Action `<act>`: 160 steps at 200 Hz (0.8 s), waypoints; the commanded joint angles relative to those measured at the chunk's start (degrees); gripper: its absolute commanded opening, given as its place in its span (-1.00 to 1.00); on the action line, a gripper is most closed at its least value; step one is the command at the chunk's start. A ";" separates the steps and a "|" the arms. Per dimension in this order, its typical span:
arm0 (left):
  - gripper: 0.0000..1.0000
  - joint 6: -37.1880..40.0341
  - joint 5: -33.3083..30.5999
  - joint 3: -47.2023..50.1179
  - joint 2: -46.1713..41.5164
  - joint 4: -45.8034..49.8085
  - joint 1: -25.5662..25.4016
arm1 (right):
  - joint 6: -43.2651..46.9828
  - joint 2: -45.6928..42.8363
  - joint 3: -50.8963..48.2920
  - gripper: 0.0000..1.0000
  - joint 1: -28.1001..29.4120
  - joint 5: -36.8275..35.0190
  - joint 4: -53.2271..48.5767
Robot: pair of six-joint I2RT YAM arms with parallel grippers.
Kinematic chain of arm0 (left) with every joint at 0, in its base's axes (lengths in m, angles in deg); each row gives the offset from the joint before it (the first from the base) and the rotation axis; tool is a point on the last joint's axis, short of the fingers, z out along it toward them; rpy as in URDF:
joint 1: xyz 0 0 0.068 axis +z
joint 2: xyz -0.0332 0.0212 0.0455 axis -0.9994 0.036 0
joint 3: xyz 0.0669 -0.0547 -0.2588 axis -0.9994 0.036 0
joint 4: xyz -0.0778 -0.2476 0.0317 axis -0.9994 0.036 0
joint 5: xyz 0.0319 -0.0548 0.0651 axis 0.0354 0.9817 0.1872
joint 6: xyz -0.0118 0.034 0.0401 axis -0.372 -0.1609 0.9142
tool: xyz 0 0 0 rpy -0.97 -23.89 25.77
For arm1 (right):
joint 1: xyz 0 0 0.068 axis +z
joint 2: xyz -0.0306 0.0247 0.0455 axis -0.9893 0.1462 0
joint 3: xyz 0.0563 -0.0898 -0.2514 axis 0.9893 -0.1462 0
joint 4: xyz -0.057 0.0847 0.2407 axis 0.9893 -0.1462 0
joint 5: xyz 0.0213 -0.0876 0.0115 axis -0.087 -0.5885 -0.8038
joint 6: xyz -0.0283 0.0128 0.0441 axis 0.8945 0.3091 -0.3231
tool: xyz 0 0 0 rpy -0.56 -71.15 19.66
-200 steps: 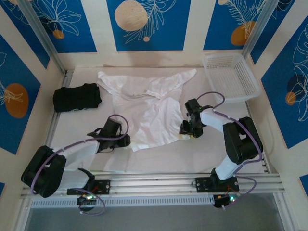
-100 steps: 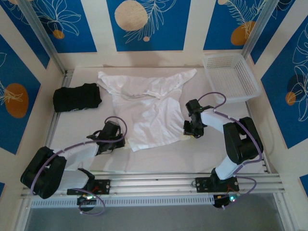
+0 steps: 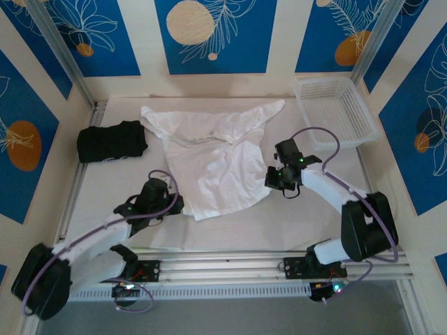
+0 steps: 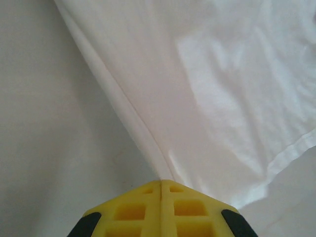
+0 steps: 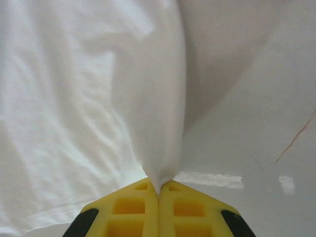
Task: Fold the inside-out t-shirt
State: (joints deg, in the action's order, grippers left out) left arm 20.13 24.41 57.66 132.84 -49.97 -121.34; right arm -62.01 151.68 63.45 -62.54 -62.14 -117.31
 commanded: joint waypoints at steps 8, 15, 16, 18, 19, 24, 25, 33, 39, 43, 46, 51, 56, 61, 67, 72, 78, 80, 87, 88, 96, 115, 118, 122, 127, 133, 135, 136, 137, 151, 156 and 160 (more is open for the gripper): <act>-1.00 2.32 -5.65 -6.16 -8.71 11.25 -0.34 | 1.22 -9.23 3.77 -1.00 -0.32 4.97 -0.90; -1.00 3.84 -7.14 -8.59 -10.23 12.92 -0.22 | 1.34 -11.10 5.58 -1.00 -0.41 5.32 -1.29; -1.00 4.08 -7.33 -8.90 -10.49 13.22 -0.24 | 1.34 -11.35 5.93 -1.00 -0.46 5.40 -1.37; -1.00 4.61 -7.82 -9.72 -10.82 13.73 -0.25 | 1.34 -11.83 6.45 -1.00 -0.49 5.50 -1.55; -1.00 4.87 -8.01 -10.12 -10.96 13.89 -0.25 | 1.39 -12.03 6.71 -1.00 -0.50 5.53 -1.63; -1.00 6.06 -9.27 -12.16 -11.64 15.16 -0.21 | 1.51 -13.14 8.55 -1.00 -0.67 5.83 -2.15; -1.00 6.25 -9.49 -12.53 -11.86 15.40 -0.19 | 1.56 -13.34 8.95 -1.00 -0.72 5.88 -2.24; -1.00 8.43 -11.26 -16.40 -12.56 17.10 -0.07 | 1.82 -14.76 11.89 -1.00 -0.90 6.38 -3.06; -1.00 10.13 -12.39 -19.73 -12.68 18.22 -0.08 | 2.02 -15.55 14.45 -1.00 -1.03 6.75 -3.66; -1.00 11.19 -13.21 -22.04 -12.57 18.99 0.05 | 2.25 -16.13 16.28 -1.00 -1.06 7.06 -4.02; -1.00 12.10 -13.79 -23.84 -12.53 19.65 0.01 | 2.35 -16.51 17.60 -1.00 -1.07 7.22 -4.22; -1.00 13.49 -14.71 -26.85 -12.31 20.38 0.02 | 2.60 -17.05 19.79 -1.00 -1.07 7.56 -4.35; -1.00 14.77 -15.40 -29.86 -12.06 20.90 0.02 | 2.73 -17.63 22.08 -1.00 -1.10 7.87 -4.51; -1.00 16.11 -15.92 -32.79 -11.65 21.32 0.00 | 2.95 -17.95 24.35 -1.00 -1.18 8.31 -4.68; -1.00 17.35 -16.35 -36.61 -11.23 21.64 0.01 | 3.13 -18.51 27.16 -1.00 -1.10 8.82 -4.79; -1.00 18.35 -16.47 -39.54 -10.79 21.85 0.01 | 3.31 -18.83 29.53 -1.00 -1.12 9.27 -4.96; -1.00 19.45 -16.32 -43.02 -10.29 21.92 0.03 | 3.38 -19.22 32.60 -1.00 -1.05 9.79 -5.12; -1.00 19.80 -16.24 -44.11 -10.02 21.95 0.06 | 3.44 -19.31 33.42 -1.00 -1.04 9.96 -5.14; -1.00 21.06 -16.21 -47.94 -9.42 22.12 0.02 | 3.46 -19.79 36.61 -1.00 -0.94 10.65 -5.03; -1.00 21.22 -16.21 -48.48 -9.30 22.13 0.02 | 3.41 -19.88 37.00 -1.00 -0.90 10.74 -5.00; -1.00 22.42 -16.42 -52.71 -8.42 22.30 0.01 | 3.29 -20.44 40.24 -1.00 -0.88 11.54 -4.61; -1.00 23.91 -17.58 -61.84 -6.44 22.88 0.02 | 2.46 -21.74 46.45 -1.00 -0.84 12.88 -3.04; -1.00 23.97 -17.71 -62.92 -6.18 22.76 0.01 | 2.30 -21.87 47.40 -1.00 -0.83 13.07 -2.81; -1.00 24.12 -18.02 -64.34 -5.83 22.40 0.04 | 2.16 -22.09 48.63 -1.00 -0.82 13.33 -2.38; -1.00 24.47 -18.37 -66.11 -5.37 22.07 0.01 | 1.89 -22.36 49.79 -1.00 -0.75 13.60 -1.83; -1.00 24.85 -18.98 -68.14 -4.73 21.92 -0.01 | 1.50 -22.65 51.12 -1.00 -0.77 13.66 -1.05; -1.00 24.88 -19.15 -68.83 -4.48 21.89 0.01 | 1.36 -22.70 51.43 -1.00 -0.77 13.72 -0.72; -1.00 24.97 -19.30 -69.16 -4.28 21.92 0.01 | 1.31 -22.73 51.62 -1.00 -0.72 13.73 -0.56; -1.00 25.06 -19.43 -69.46 -4.13 21.94 0.05 | 1.24 -22.75 51.75 -1.00 -0.70 13.73 -0.48; -1.00 25.94 -20.38 -74.07 -1.09 23.83 0.01 | 0.35 -22.86 53.09 -1.00 -0.69 13.23 1.24; -1.00 25.87 -20.01 -75.14 0.29 25.03 0.04 | 0.14 -22.78 53.08 -1.00 -0.68 13.00 1.71; -1.00 25.51 -19.04 -75.56 1.20 25.79 0.06 | -0.04 -22.65 52.93 -1.00 -0.67 12.85 1.90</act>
State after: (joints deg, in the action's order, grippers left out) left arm 43.02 6.55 -13.70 128.87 -28.68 -121.32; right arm -60.42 128.99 114.61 -63.38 -49.99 -119.25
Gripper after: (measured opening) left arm 0.046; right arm 0.065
